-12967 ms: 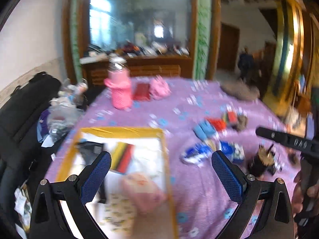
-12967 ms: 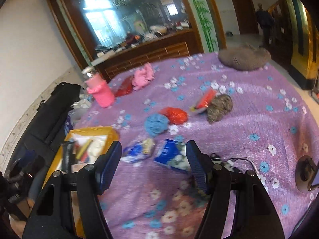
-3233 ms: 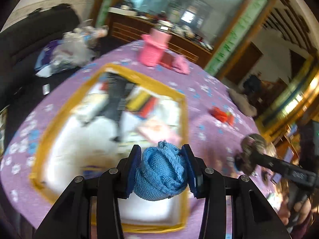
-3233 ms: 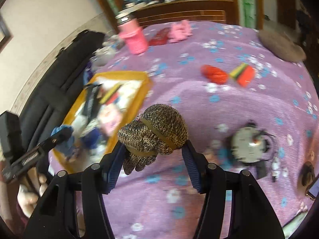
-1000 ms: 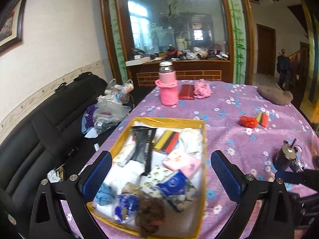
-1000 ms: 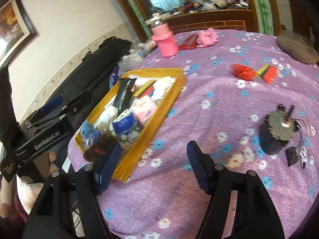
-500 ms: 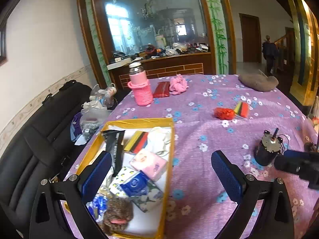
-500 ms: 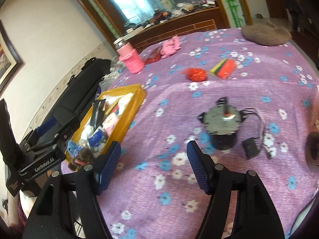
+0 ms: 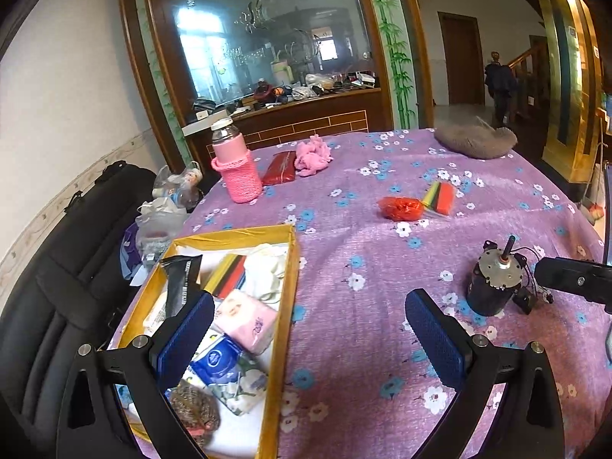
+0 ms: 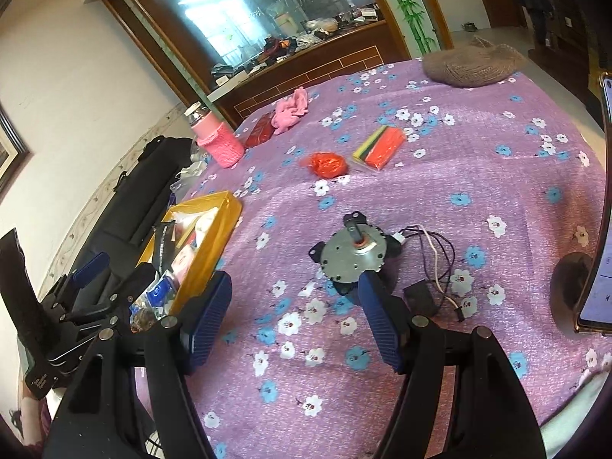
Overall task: Organize soft objects
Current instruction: 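Grasp the red plastic bag with the left tool while the right tool grasps the striped colored pack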
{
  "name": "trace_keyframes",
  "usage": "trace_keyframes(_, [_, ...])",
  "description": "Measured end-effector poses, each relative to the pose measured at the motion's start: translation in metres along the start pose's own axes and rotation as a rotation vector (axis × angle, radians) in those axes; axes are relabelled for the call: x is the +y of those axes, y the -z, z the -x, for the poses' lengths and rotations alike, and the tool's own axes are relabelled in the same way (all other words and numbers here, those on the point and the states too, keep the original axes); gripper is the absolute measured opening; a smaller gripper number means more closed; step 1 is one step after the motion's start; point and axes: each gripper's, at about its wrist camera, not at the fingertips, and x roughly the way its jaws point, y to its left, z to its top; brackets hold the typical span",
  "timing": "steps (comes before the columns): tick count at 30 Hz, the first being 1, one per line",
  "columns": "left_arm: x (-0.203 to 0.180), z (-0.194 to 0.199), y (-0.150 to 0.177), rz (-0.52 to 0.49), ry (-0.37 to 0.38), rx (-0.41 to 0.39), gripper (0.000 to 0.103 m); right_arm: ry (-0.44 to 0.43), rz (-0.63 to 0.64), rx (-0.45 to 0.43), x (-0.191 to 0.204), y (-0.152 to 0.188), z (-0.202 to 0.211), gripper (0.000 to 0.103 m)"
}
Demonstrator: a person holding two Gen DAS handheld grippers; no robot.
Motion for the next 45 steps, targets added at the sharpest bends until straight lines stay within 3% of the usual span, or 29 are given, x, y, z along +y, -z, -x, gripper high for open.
trace_keyframes(11, [-0.005, -0.019, -0.009, 0.007, 0.027, 0.016, 0.102, 0.017, -0.026, 0.004, -0.016, -0.012, -0.005, 0.068])
trace_keyframes(14, [0.002, -0.012, -0.014, 0.06, 0.045, -0.05, 0.102, 0.03, -0.04, 0.002, -0.021, -0.018, -0.004, 0.068])
trace_keyframes(16, [0.013, 0.001, -0.019, 0.123, 0.071, -0.139, 0.102, 0.043, -0.053, -0.002, -0.026, -0.024, -0.003, 0.068])
trace_keyframes(19, [0.029, 0.01, -0.031, 0.198, 0.158, -0.222, 0.103, 0.07, -0.063, -0.011, -0.032, -0.034, -0.001, 0.068])
trace_keyframes(21, [0.033, -0.009, -0.048, 0.197, 0.239, -0.151, 0.103, 0.099, -0.08, -0.018, -0.037, -0.048, 0.0, 0.068])
trace_keyframes(25, [0.036, -0.082, -0.084, 0.231, 0.359, 0.071, 0.102, 0.153, -0.125, 0.002, -0.046, -0.08, -0.008, 0.068])
trace_keyframes(28, [0.027, -0.144, -0.104, 0.284, 0.416, 0.218, 0.102, 0.198, -0.172, 0.086, -0.056, -0.115, -0.039, 0.068])
trace_keyframes(33, [0.015, -0.238, -0.111, 0.444, 0.522, 0.427, 0.102, 0.191, -0.294, 0.252, -0.083, -0.149, -0.11, 0.068])
trace_keyframes(38, [0.022, -0.299, -0.105, 0.548, 0.528, 0.521, 0.102, 0.274, -0.302, 0.321, -0.096, -0.168, -0.164, 0.068])
trace_keyframes(45, [0.023, -0.319, -0.11, 0.57, 0.515, 0.514, 0.102, 0.358, -0.279, 0.395, -0.099, -0.177, -0.218, 0.069])
